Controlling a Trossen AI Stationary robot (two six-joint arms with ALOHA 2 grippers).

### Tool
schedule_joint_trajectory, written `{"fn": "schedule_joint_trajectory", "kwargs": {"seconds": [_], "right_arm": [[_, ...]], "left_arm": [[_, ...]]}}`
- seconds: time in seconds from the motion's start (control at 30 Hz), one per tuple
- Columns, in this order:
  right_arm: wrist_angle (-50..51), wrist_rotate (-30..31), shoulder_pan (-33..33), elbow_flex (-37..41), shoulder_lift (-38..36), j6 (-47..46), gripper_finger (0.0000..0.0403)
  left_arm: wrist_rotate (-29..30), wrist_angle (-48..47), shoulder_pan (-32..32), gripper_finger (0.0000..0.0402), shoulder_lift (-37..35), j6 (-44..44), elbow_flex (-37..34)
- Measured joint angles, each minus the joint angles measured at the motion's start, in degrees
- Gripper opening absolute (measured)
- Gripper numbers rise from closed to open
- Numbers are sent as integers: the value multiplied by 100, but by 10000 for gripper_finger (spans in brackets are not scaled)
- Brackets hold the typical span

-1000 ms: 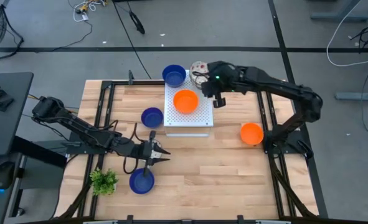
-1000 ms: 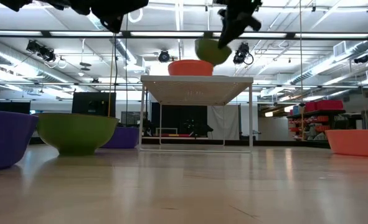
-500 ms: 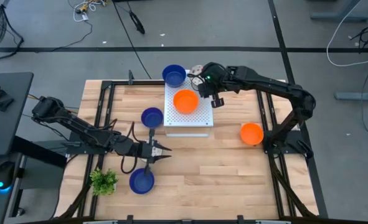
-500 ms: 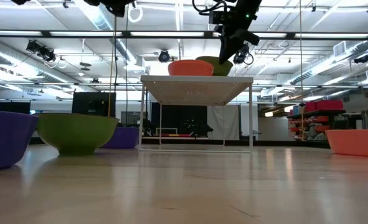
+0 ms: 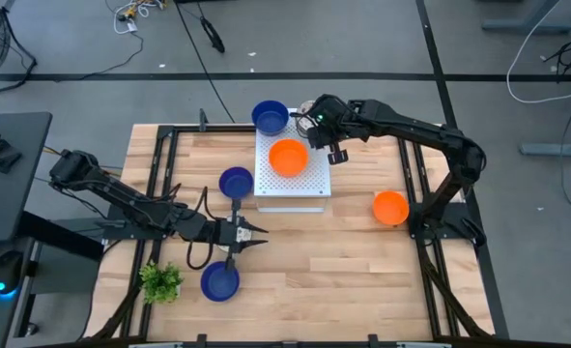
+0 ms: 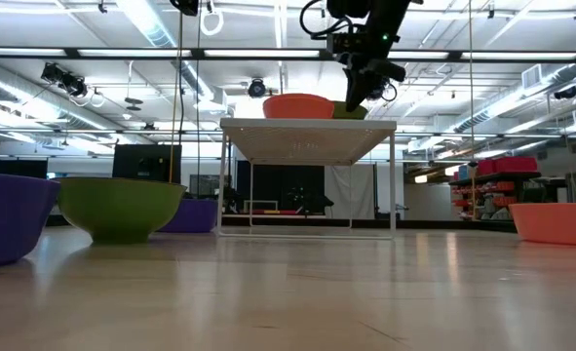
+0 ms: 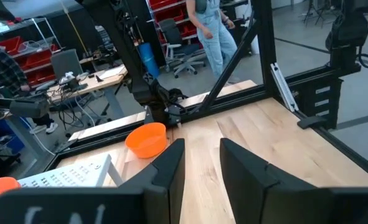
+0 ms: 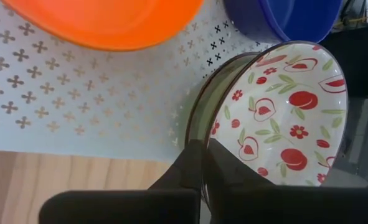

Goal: Pick & Place Mini bowls
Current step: Stack the right white patterned bowl on top of the other white patterned bowl on the shelf

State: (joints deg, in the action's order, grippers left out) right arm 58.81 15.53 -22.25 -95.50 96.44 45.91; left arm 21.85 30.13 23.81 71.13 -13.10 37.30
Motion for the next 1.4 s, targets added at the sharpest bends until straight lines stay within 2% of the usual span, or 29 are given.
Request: {"fn": "schedule_joint_trajectory", "kwargs": {"seconds": [0.23,0.5,0.83,1.4], "right_arm": [[-111,0,-67,0,0,-22,7],[-141,-17,-210,0,0,-195,34],[-228,-20,-246,0,0,-234,43],[-241,31,-141,0,-22,-234,150]], "left_arm": [[0,0,17,106,0,4,0],[0,0,17,106,0,13,0],[-2,2,15,106,0,15,0],[-2,2,15,106,0,46,0]]}}
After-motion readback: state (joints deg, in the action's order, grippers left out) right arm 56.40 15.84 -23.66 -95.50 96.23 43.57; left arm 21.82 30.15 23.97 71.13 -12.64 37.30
